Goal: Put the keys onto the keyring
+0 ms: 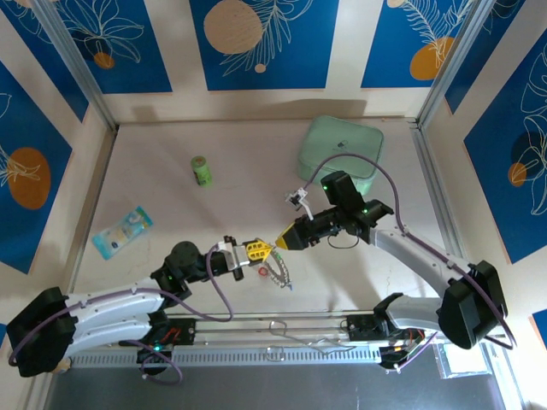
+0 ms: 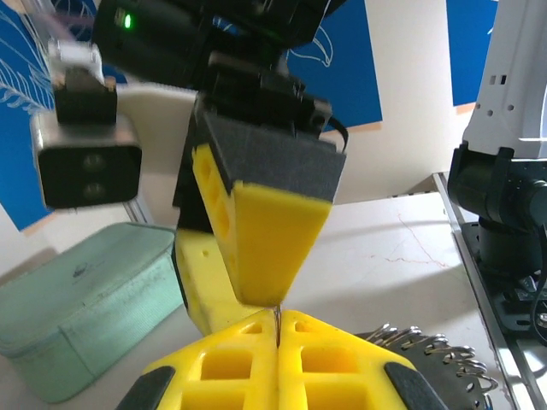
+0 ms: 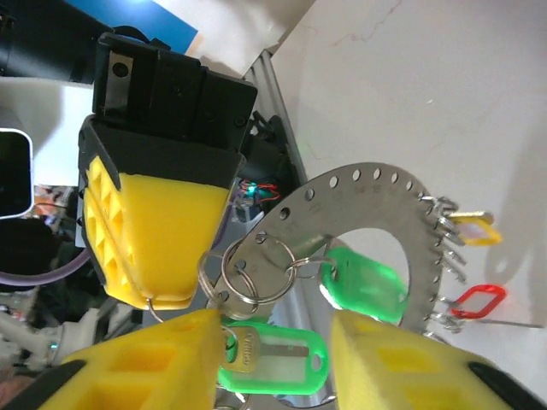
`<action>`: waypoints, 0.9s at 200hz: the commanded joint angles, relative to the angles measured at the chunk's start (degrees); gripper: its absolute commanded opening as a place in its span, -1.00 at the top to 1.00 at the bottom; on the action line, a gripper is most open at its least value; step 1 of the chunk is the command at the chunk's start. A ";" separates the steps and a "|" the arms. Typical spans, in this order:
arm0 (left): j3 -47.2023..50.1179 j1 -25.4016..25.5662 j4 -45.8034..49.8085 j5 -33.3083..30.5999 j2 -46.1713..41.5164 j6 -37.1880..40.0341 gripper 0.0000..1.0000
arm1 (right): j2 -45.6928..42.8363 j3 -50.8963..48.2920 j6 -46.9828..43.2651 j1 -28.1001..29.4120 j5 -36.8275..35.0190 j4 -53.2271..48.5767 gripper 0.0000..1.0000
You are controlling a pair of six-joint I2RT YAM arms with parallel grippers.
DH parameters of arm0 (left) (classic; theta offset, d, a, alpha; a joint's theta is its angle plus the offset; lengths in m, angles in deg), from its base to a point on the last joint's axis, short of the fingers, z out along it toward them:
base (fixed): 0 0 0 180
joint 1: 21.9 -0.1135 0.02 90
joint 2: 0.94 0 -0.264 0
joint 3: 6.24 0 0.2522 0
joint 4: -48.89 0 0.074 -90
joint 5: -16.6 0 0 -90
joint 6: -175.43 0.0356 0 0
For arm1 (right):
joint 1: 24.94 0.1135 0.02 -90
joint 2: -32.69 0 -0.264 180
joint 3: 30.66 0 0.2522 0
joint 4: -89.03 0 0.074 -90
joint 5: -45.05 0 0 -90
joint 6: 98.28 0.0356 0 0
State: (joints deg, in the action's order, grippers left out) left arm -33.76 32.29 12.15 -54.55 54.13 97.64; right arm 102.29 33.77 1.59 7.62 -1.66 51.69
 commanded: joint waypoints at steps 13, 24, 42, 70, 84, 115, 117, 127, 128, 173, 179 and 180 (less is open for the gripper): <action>1.34 0.65 -11.33 -1.36 3.39 -5.64 1.00 | -6.30 1.18 -3.99 -0.21 -9.82 -3.22 0.08; 1.63 0.65 -13.40 -1.36 4.73 -7.11 1.00 | -8.75 -0.44 -5.43 0.32 -14.35 -1.55 0.08; 1.74 0.65 -16.19 -1.24 6.83 -9.43 1.00 | -13.35 -4.90 -10.58 3.01 -21.74 3.45 0.10; 1.48 0.58 -18.97 -0.75 9.54 -12.28 1.00 | -19.13 -11.55 -21.05 8.17 -23.20 10.97 0.35; 1.29 0.56 -19.50 -0.75 10.42 -13.25 1.00 | -19.72 -12.26 -23.71 9.40 -21.33 10.49 0.53; 1.01 0.56 -20.72 0.13 11.68 -14.66 1.00 | -18.48 -11.75 -24.90 10.32 -20.05 7.56 0.76; 1.01 0.56 -20.79 0.24 11.69 -14.64 1.00 | -18.41 -11.81 -24.90 10.35 -20.03 7.51 0.77; 1.01 0.59 -20.95 0.49 11.75 -14.78 1.00 | -18.20 -11.96 -25.03 10.42 -19.74 7.14 0.79; 1.01 0.57 -20.95 0.53 11.74 -14.81 1.00 | -18.19 -11.98 -25.01 10.42 -19.69 7.14 0.79; 0.92 0.56 -19.80 2.48 11.15 -14.73 1.00 | -17.90 -12.49 -24.25 9.98 -19.78 7.09 0.61; 0.93 0.56 -19.51 2.59 11.04 -14.69 1.00 | -18.22 -12.53 -24.12 9.98 -19.72 7.14 0.60; 0.88 0.52 -19.49 2.63 10.94 -14.68 1.00 | -18.29 -12.57 -24.11 9.98 -19.68 7.18 0.59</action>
State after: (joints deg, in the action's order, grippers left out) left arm -32.25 32.29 -3.18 -54.25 66.04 83.92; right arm 84.57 21.95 -21.88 17.69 -22.10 59.19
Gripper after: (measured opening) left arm 0.056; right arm 0.195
